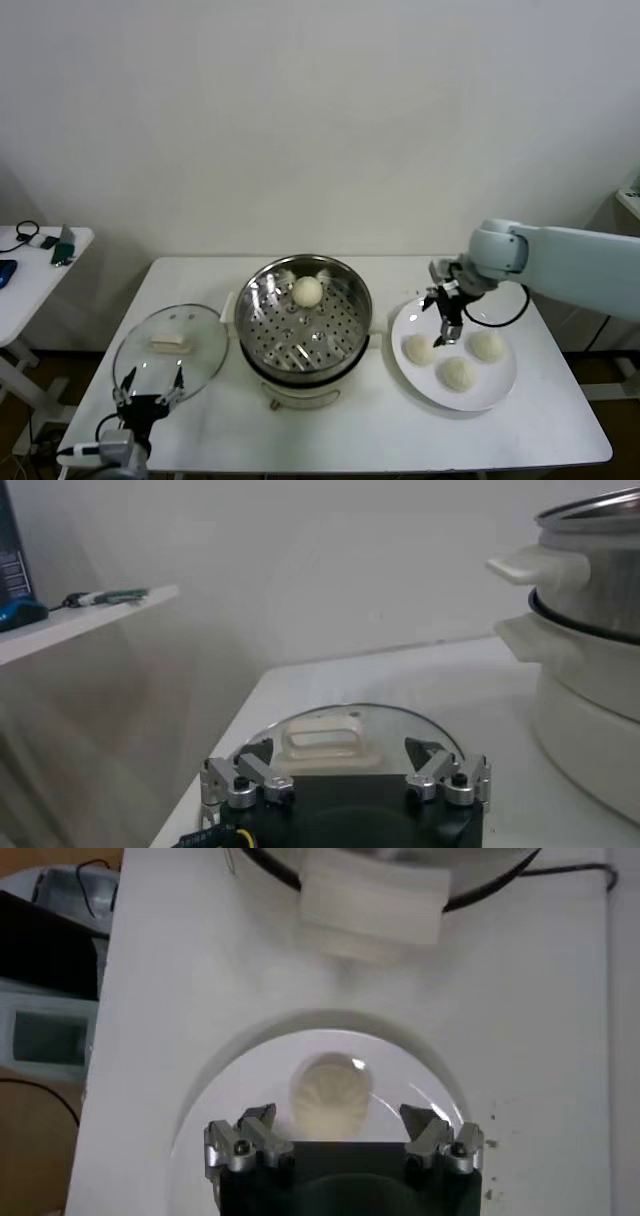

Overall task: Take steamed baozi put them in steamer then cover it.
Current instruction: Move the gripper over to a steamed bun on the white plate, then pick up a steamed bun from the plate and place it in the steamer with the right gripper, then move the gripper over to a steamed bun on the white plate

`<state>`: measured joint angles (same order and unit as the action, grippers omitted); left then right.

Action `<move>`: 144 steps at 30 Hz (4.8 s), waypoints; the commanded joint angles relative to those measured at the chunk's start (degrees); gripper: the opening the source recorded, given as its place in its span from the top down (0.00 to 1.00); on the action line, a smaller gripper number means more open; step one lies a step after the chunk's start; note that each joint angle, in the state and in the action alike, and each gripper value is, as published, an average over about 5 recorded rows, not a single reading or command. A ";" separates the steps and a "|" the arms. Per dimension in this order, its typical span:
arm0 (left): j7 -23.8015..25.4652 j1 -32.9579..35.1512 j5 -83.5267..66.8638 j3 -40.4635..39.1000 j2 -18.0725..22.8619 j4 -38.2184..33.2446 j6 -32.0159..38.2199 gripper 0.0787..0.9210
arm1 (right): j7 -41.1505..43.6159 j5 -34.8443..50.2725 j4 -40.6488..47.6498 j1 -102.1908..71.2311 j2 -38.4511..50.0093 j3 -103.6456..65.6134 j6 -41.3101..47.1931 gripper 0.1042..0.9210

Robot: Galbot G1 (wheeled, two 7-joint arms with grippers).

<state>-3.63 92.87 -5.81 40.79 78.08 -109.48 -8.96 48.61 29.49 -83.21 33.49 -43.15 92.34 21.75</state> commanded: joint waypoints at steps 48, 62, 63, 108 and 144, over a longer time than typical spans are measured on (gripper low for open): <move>-0.34 0.78 0.17 0.80 0.01 0.04 0.56 0.12 | 9.16 0.45 7.73 12.74 -3.06 5.84 -6.67 0.49; -0.18 -0.51 -0.17 0.47 -0.77 -0.17 0.21 0.12 | 12.21 17.41 4.51 34.04 -14.98 2.68 -5.33 0.49; -0.18 -0.53 -0.18 0.49 -0.80 -0.25 0.22 0.12 | 11.46 18.43 3.60 33.46 -16.33 1.33 -4.44 0.49; -0.18 0.00 -0.27 1.93 -1.10 -1.60 0.58 0.12 | -4.42 7.98 12.87 3.41 -45.69 -3.08 5.82 0.49; 0.17 -0.79 0.61 0.90 -0.77 -2.24 -0.36 0.12 | 9.17 -1.44 -13.98 27.13 8.52 19.73 -5.95 0.12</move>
<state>-3.48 92.05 -5.26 41.69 77.33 -111.72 -9.31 57.73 34.09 -90.22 60.20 -49.20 104.91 16.55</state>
